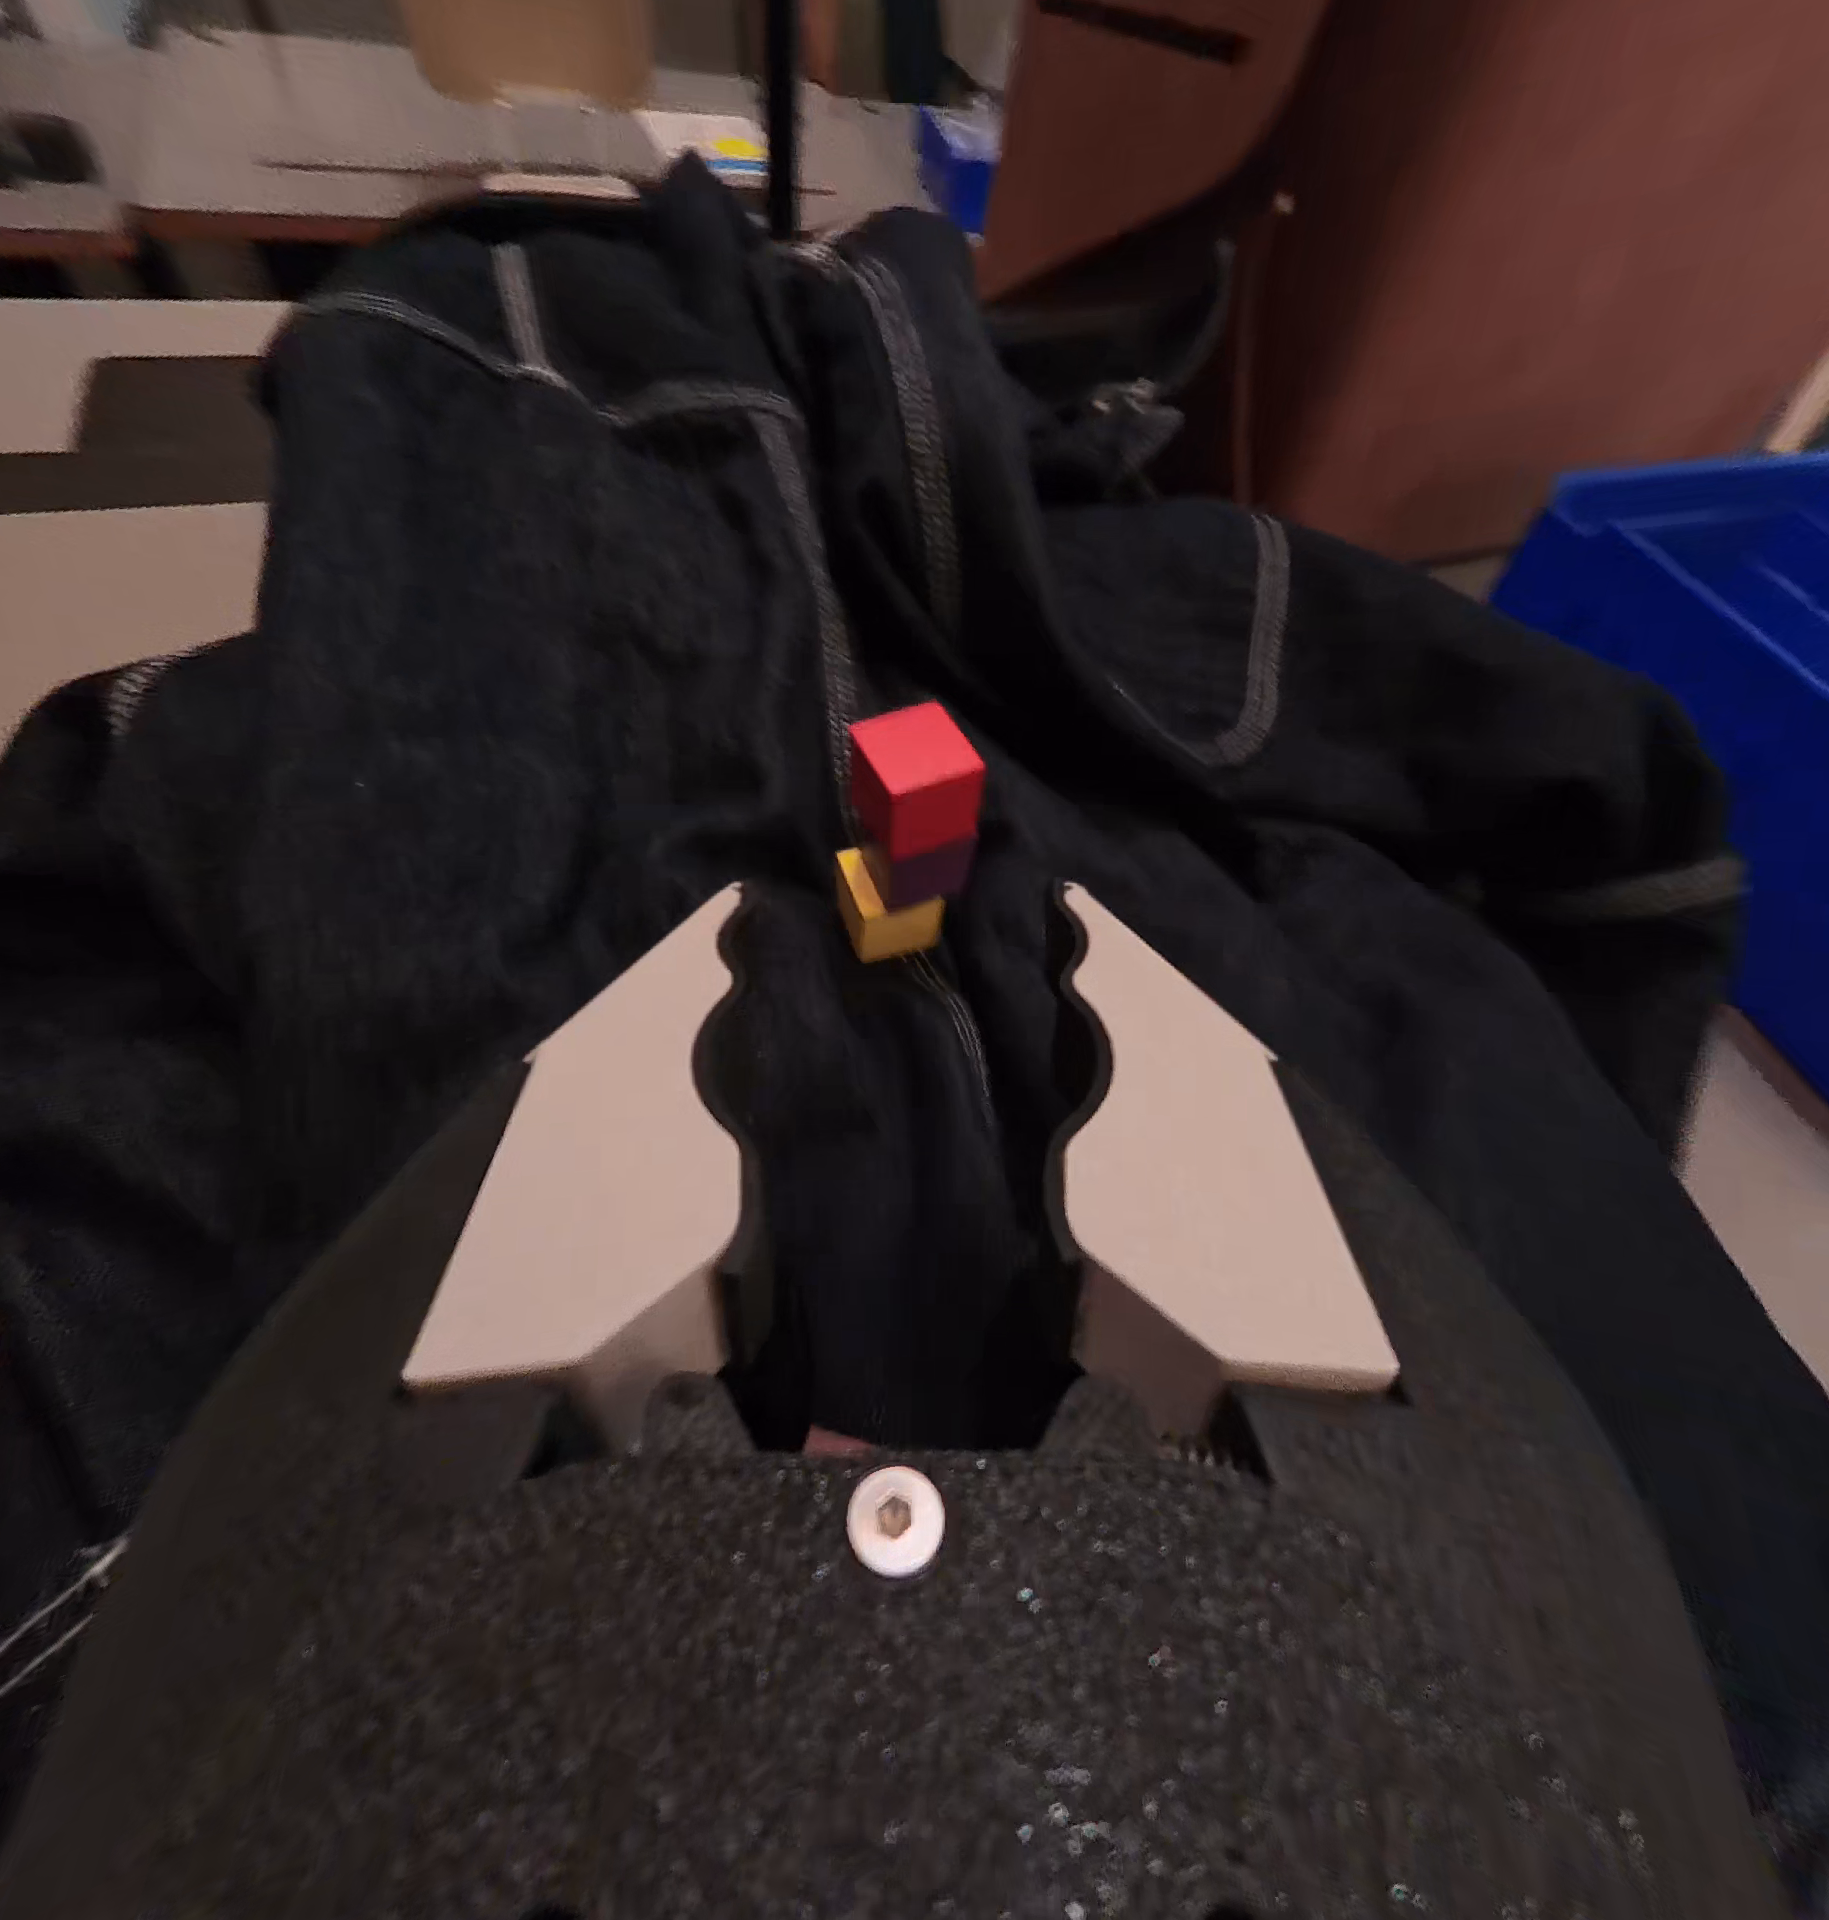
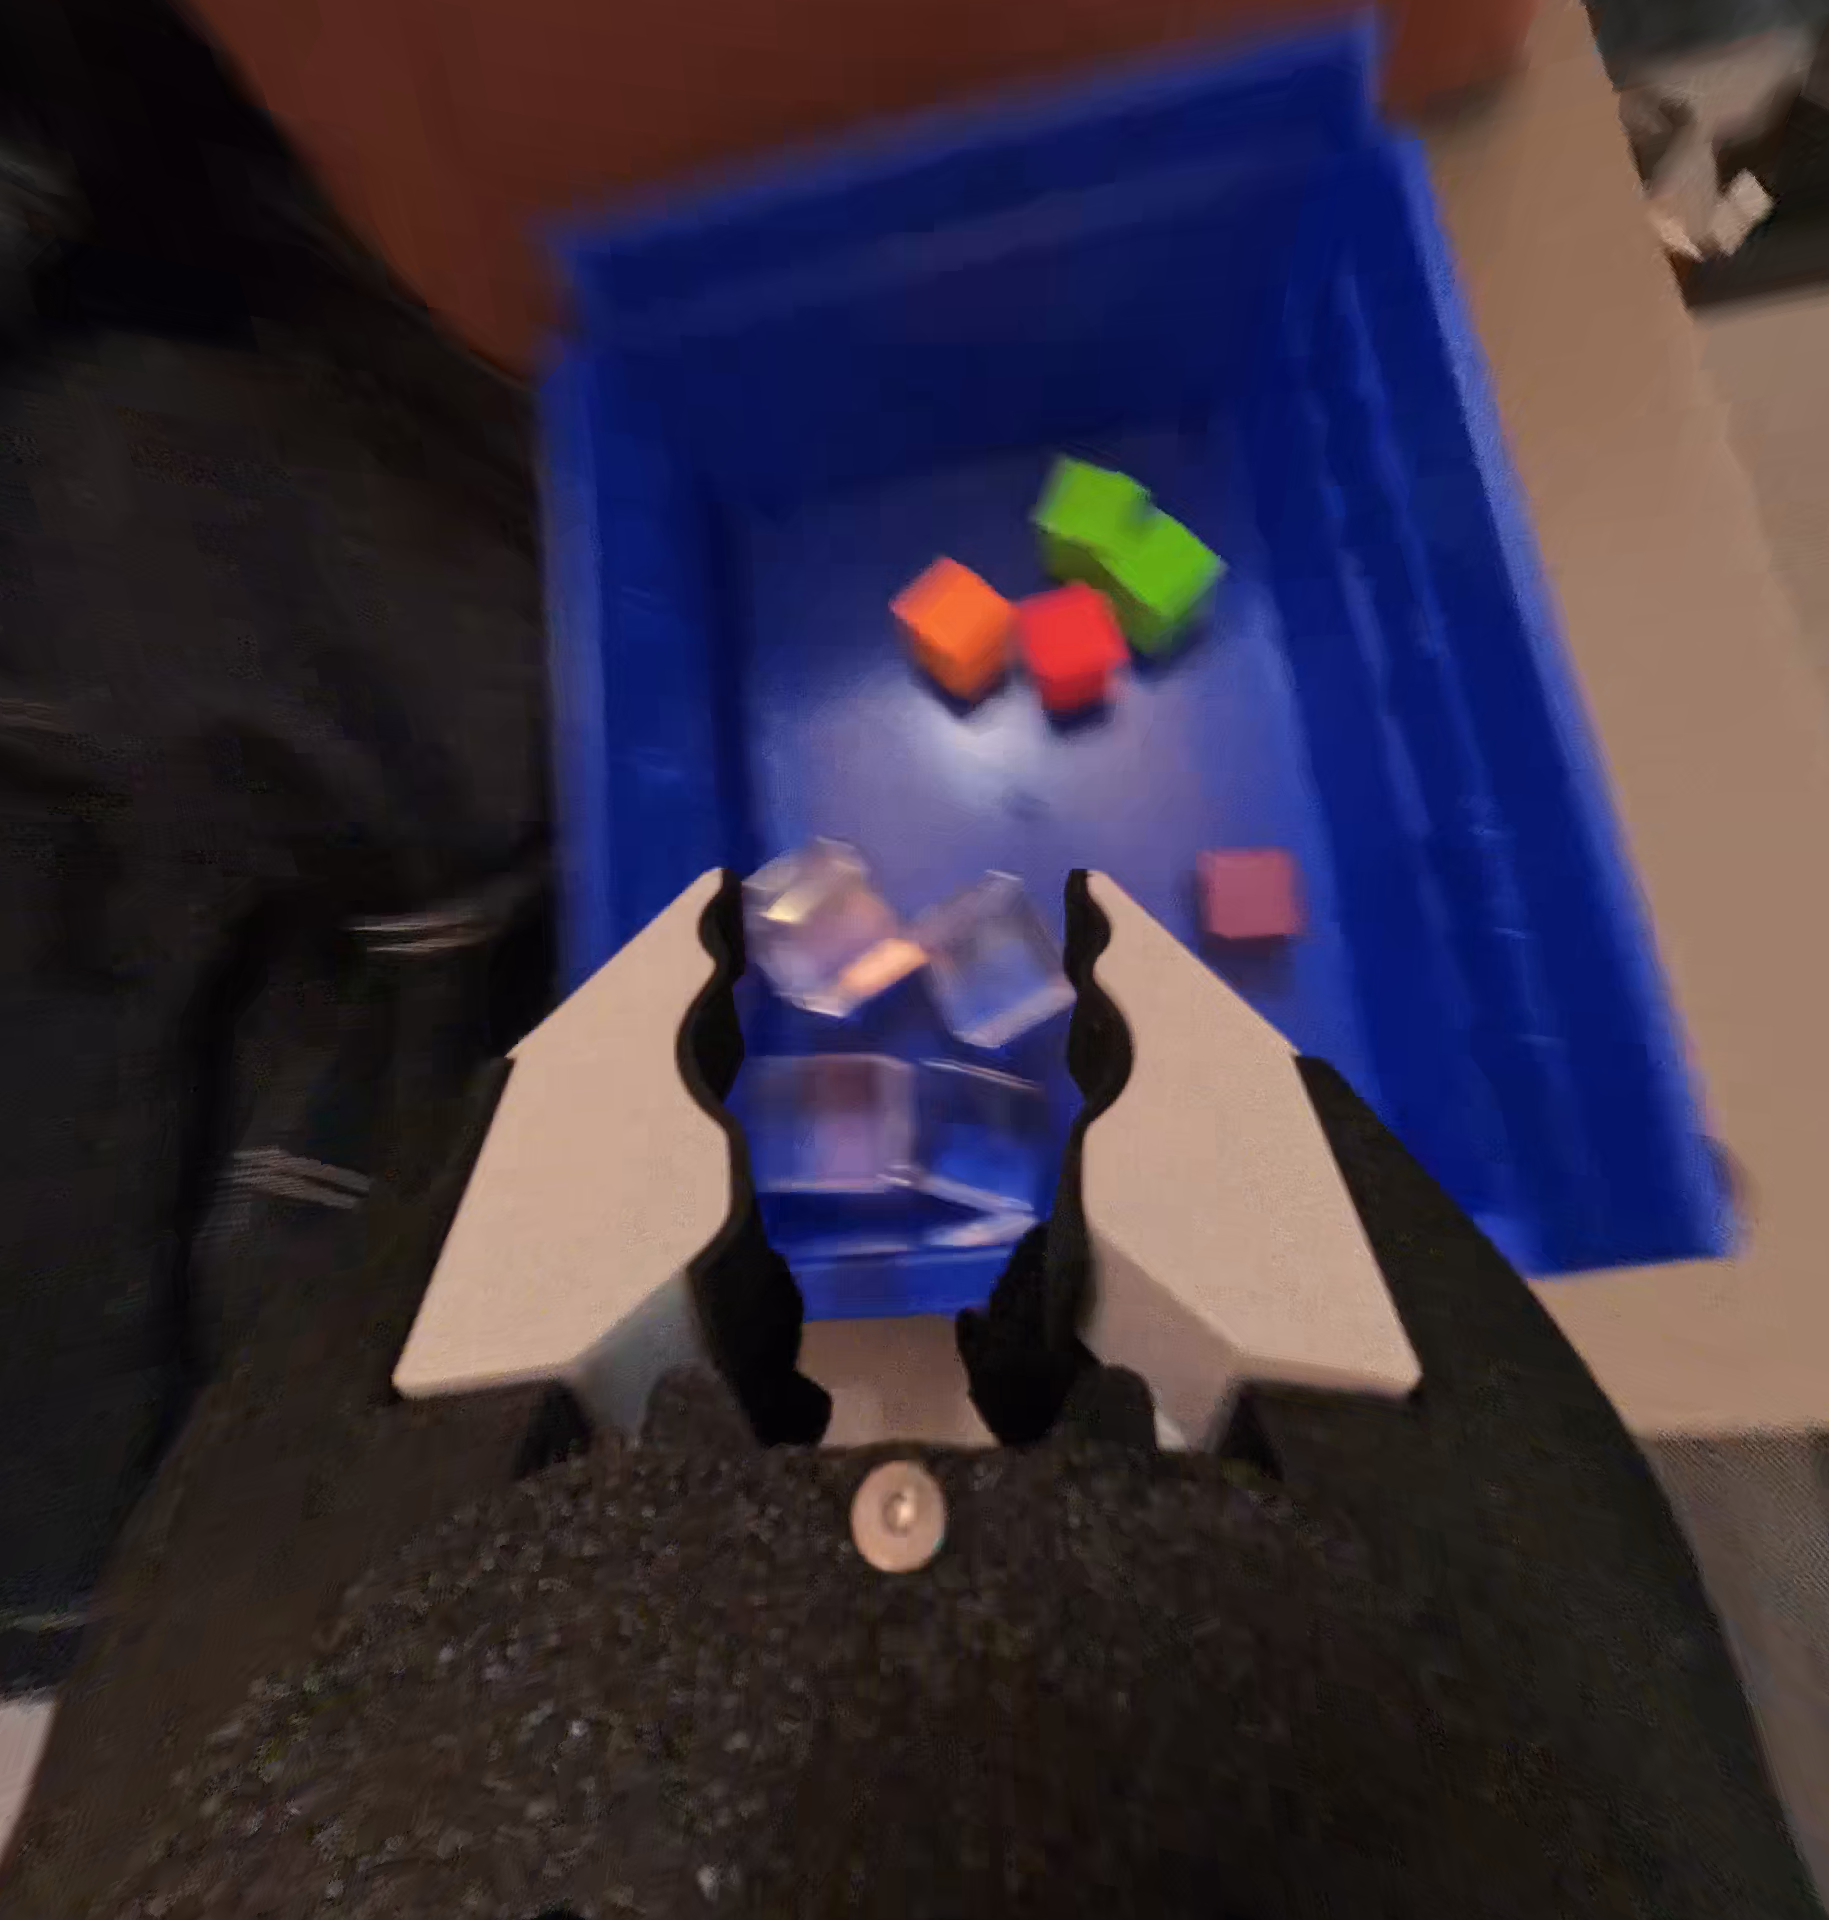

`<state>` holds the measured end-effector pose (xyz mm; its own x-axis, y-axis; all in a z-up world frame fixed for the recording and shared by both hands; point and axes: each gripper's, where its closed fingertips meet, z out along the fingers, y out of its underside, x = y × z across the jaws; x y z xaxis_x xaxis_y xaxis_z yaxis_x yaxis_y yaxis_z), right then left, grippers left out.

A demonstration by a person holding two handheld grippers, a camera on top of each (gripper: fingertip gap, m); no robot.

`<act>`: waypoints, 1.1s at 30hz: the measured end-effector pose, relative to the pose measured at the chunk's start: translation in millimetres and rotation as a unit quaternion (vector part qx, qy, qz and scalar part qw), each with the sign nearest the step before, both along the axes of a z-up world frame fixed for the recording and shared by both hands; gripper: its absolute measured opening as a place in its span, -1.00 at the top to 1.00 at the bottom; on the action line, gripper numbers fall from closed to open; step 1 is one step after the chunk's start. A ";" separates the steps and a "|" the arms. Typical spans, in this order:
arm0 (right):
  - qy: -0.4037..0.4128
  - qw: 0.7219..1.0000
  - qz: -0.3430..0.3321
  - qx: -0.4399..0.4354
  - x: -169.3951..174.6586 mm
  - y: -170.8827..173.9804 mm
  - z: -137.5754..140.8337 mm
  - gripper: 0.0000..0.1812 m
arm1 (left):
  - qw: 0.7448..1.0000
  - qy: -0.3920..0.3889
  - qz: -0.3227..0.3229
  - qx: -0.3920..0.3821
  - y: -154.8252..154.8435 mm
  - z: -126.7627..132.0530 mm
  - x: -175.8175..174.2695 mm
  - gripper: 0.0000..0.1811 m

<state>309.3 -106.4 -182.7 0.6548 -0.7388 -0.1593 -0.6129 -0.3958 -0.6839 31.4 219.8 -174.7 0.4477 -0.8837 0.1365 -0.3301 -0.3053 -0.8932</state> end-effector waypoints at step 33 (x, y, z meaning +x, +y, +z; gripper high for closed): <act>-0.337 0.772 0.397 0.364 -273.5 244.2 114.8 0.66 | 0.793 -0.299 -0.222 -0.481 -94.3 116.0 11.3 0.70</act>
